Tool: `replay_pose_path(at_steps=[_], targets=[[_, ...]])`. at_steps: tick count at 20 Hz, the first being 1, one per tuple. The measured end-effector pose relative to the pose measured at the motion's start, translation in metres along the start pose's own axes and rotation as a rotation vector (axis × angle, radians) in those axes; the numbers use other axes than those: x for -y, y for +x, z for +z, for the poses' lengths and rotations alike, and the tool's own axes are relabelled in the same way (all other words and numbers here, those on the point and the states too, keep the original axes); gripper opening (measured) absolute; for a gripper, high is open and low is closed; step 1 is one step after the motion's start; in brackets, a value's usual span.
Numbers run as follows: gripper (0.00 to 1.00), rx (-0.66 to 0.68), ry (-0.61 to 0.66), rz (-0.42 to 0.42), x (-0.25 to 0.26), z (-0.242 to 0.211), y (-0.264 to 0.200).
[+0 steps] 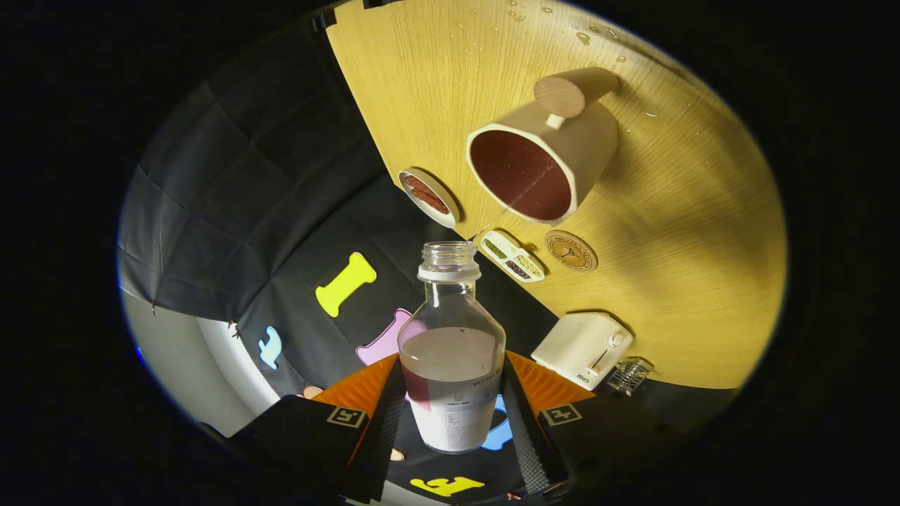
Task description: Take the bottle from table, then pour the juice into the cup, finally place the bottle on the coaster
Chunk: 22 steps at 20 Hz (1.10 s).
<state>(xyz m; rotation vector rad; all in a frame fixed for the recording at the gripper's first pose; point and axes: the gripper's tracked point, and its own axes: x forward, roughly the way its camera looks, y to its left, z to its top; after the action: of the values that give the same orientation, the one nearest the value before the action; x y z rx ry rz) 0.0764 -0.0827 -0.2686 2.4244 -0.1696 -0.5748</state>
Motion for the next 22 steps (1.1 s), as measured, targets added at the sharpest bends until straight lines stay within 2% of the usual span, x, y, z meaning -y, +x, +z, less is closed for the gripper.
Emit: replay_pose_path(at_steps=[3,5,11,16,22], targets=[[0.75,-0.010,-0.033,0.007,-0.006,-0.002,-0.001],[0.75,-0.021,-0.110,0.013,-0.011,-0.005,-0.004],[0.75,-0.179,-0.473,0.011,-0.024,-0.041,-0.025],[0.74,-0.337,-0.727,0.038,-0.035,-0.073,-0.049],[0.74,-0.439,-1.041,0.057,-0.035,-0.099,-0.067]])
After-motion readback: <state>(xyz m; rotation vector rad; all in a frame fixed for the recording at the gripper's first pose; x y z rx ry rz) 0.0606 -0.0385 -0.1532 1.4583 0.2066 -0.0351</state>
